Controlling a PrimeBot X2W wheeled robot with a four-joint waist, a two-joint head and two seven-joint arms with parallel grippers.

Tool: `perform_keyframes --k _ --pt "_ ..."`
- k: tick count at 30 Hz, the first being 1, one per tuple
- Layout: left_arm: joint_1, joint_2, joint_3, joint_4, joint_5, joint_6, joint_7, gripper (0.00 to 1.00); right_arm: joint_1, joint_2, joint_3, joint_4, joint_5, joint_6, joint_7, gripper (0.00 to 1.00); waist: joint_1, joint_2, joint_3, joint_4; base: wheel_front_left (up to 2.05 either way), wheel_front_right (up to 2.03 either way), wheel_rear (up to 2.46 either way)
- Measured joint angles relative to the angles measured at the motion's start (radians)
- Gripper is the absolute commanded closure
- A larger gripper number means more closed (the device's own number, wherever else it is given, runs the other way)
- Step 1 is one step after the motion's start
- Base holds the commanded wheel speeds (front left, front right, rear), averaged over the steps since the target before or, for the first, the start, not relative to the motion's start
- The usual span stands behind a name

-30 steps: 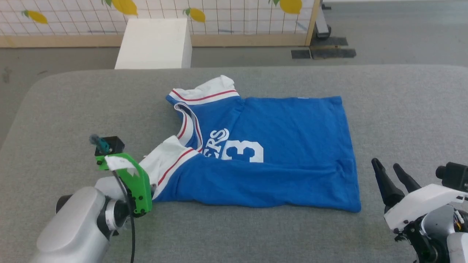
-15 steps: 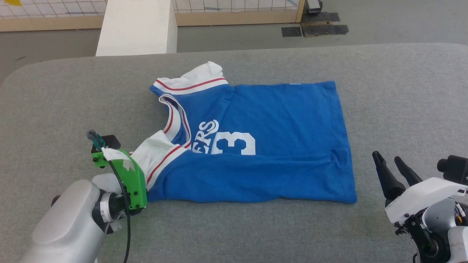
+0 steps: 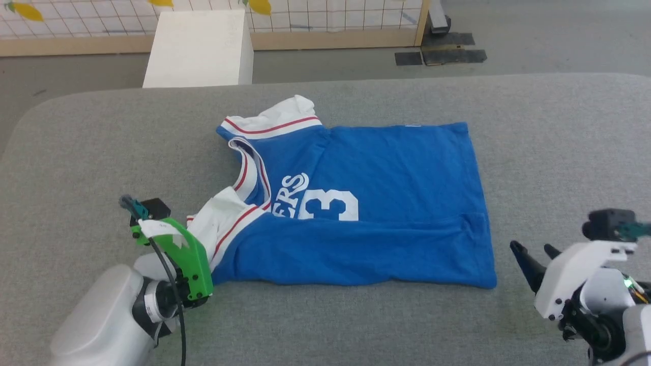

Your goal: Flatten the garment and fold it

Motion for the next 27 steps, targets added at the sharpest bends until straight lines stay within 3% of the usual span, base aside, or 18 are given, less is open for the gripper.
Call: perform_keyframes --k 6,11,27 --pt "0.022 0.008 0.013 -0.049 0.0 0.012 -0.007 1.0 -0.081 0.012 0.015 -0.019 -0.159 0.0 0.298 0.0 0.0 0.0 0.005 -0.004 0.0 0.0 0.0" --pt "0.022 0.015 0.016 -0.081 0.0 0.019 -0.007 1.0 -0.128 0.033 0.059 -0.028 -0.234 0.0 0.451 0.0 0.0001 0.0 0.03 0.007 0.0 0.0 0.0" --pt "0.016 0.017 0.021 -0.114 -0.008 0.021 -0.02 1.0 -0.144 0.034 0.162 0.046 -0.269 0.0 0.556 0.0 0.0001 0.0 0.091 0.043 0.0 0.0 0.0"
